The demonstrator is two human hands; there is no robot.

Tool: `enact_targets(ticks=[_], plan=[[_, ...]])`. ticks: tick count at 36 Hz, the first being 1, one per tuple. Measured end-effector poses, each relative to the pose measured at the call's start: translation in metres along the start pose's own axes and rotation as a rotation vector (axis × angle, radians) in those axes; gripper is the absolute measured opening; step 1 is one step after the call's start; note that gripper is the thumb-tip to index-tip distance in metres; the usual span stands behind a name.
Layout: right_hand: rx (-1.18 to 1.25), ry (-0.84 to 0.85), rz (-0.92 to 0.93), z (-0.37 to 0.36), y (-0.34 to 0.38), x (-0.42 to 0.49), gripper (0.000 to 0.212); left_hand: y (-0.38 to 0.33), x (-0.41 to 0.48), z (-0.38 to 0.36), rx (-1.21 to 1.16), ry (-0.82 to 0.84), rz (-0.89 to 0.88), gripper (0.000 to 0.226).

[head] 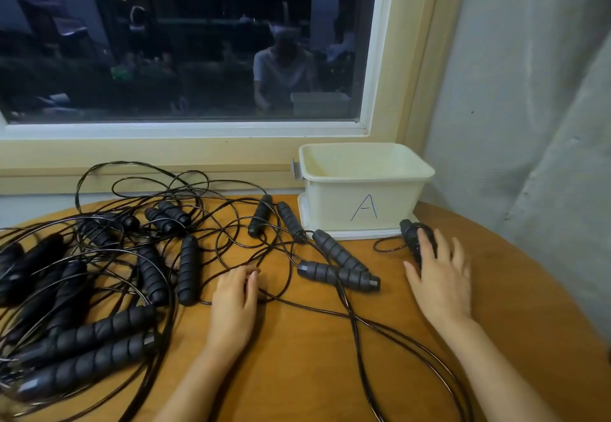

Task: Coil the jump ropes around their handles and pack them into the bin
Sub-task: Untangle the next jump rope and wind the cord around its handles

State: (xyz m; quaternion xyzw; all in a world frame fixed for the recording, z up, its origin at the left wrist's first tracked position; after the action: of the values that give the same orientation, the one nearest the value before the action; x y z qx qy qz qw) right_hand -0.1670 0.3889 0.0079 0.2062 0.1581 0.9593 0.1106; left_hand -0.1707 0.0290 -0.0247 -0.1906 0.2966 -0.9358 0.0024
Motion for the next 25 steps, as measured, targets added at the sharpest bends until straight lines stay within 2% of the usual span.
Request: enact_targets(ticks=[2,5,9,12,15,18,25], plan=[[0.106,-0.033,0.187,0.002,0.026,-0.006,0.053,-0.001,-0.001,0.0,0.022,0.0,-0.01,0.022],[0.303,0.176,0.327,-0.013,0.065,-0.015,0.05,-0.003,-0.004,0.0,0.074,0.022,-0.022,0.024],[0.378,0.547,0.253,-0.049,0.085,-0.023,0.065,-0.008,-0.01,0.003,0.085,0.025,-0.044,0.02],[0.392,0.657,0.198,-0.061,0.079,-0.023,0.07,-0.004,-0.018,0.006,0.04,0.029,-0.028,0.017],[0.348,0.66,0.195,-0.058,0.072,-0.024,0.064,-0.002,-0.03,0.012,0.013,0.026,-0.029,0.015],[0.328,0.591,0.159,-0.048,0.065,-0.027,0.06,-0.002,-0.042,0.021,0.011,0.021,-0.027,0.015],[0.105,0.257,0.16,0.008,0.058,-0.037,0.057,-0.016,-0.077,0.044,-0.063,0.055,-0.044,0.024]])
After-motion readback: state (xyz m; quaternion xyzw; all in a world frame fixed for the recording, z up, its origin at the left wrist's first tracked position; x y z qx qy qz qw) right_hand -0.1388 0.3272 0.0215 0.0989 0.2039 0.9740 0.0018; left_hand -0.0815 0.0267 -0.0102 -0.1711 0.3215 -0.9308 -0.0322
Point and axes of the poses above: each hand's wrist, its own x-axis towards the middle knuckle, its own z-axis out of the back of the hand, y = z × x, the point moved 9 cm from there along x, towards the middle knuckle, and after that the axes turned 12 degrees about x, right-handed, at the moved point
